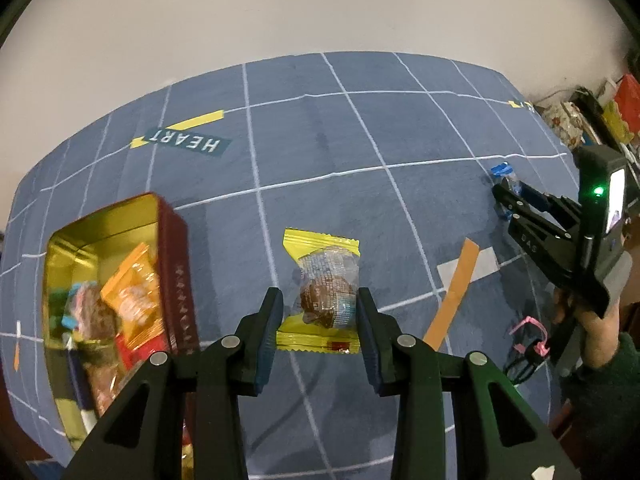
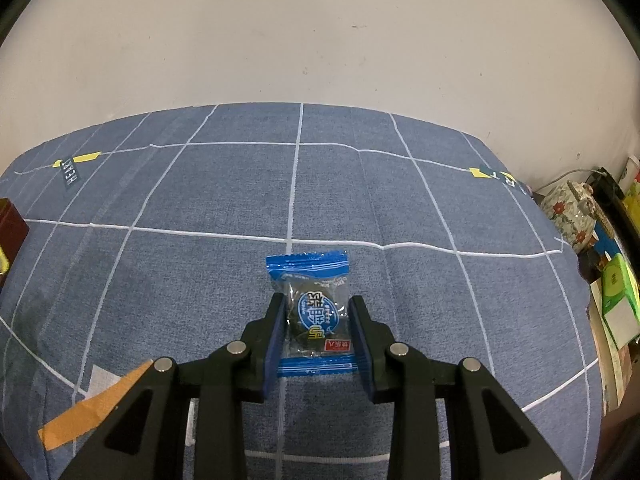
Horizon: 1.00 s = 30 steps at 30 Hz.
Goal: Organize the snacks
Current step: 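Carry the yellow-wrapped candy into the gold tin and open the left tool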
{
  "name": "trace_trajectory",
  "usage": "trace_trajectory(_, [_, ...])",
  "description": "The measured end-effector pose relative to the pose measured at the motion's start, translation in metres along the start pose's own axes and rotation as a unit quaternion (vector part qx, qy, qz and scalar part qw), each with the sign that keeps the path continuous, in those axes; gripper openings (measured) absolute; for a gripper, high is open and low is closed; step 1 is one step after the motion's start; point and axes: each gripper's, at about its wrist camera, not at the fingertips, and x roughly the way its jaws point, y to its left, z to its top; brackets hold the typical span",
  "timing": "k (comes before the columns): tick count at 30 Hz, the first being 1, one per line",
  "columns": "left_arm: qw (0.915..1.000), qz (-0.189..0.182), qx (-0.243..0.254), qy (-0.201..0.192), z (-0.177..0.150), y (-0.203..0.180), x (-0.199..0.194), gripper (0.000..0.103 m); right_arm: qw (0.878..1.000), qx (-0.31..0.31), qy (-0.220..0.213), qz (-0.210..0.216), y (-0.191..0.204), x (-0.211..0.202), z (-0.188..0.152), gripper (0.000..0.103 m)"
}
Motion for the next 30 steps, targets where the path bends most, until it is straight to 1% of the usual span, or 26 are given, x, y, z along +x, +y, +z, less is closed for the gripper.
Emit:
trace_trajectory(6, [0.9997,0.006,-0.023,-0.011,-0.009,0.021,-0.024,0.033,1.0,-0.001,0.0,0.001,0.0,0.0,0.0,0.033])
trace_trajectory(11, [0.9989,0.019,-0.036,-0.023,-0.012,0.041,-0.041,0.033,1.0,-0.001,0.0,0.0,0.0,0.0,0.0,0.033])
trace_trajectory(16, [0.997,0.023,-0.068,-0.029,-0.018,0.069,-0.052,0.033,1.0,-0.001,0.0,0.0,0.0,0.001,0.0,0.033])
trace_trajectory(25, [0.9924,0.059,-0.103,-0.03,-0.029,0.116,-0.054,0.033,1.0,-0.002,0.0,-0.001,0.001,0.0,0.0,0.033])
trace_trajectory(30, [0.9893,0.077,-0.121,-0.025,-0.037,0.14,-0.051,0.033,1.0,-0.002,0.0,-0.001,0.001,0.0,0.0,0.033])
